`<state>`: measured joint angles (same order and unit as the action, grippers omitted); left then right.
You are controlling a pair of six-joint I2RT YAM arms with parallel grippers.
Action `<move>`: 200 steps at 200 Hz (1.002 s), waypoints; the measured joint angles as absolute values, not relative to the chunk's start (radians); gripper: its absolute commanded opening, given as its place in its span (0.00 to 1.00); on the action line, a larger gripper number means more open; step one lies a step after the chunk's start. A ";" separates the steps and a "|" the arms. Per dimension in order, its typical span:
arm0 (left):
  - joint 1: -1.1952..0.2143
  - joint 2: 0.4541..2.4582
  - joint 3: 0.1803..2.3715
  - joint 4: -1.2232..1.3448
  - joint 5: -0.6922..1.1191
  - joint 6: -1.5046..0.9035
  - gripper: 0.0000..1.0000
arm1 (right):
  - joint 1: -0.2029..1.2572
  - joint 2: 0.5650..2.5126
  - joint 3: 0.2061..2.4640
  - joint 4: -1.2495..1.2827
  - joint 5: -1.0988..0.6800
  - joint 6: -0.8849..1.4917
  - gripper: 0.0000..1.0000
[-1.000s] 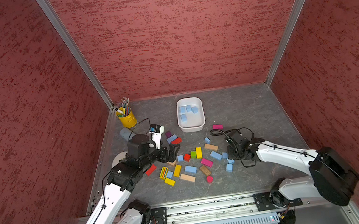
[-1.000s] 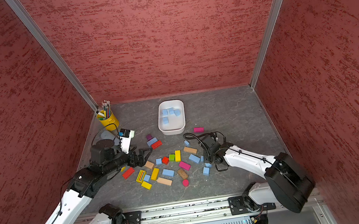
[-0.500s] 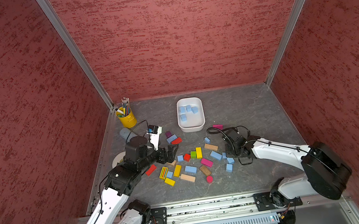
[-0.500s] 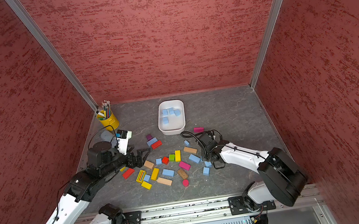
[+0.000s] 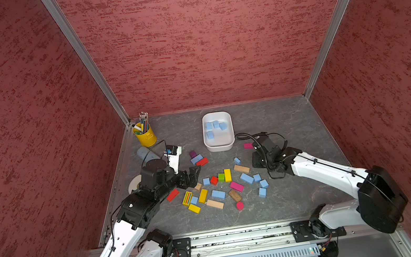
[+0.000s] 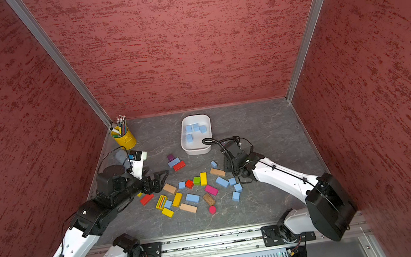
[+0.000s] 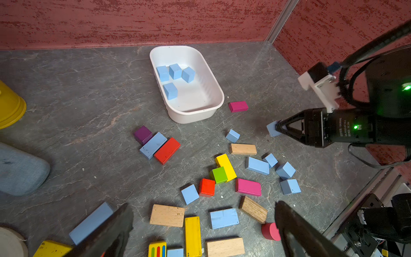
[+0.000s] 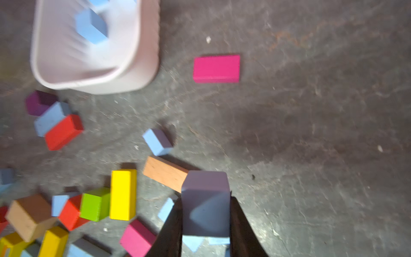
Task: Pick out the blue building blocks
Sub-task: Pick up the building block from the center of the board, then place the building block in the storage box.
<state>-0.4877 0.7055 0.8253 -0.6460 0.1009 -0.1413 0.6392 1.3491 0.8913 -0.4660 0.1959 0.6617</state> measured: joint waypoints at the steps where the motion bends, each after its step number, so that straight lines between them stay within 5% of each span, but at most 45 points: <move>1: -0.488 0.705 0.825 -0.646 0.100 -0.141 1.00 | 0.639 1.350 0.897 -0.465 0.196 0.660 0.10; 200: -0.488 0.685 0.819 -0.658 0.054 -0.141 0.99 | 0.640 2.007 1.614 -0.359 0.124 0.468 0.11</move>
<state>-0.4877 0.6853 0.8188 -0.6579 0.0544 -0.1410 0.6399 2.0068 1.6142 -0.3588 0.1242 0.4679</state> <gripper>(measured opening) 0.996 0.299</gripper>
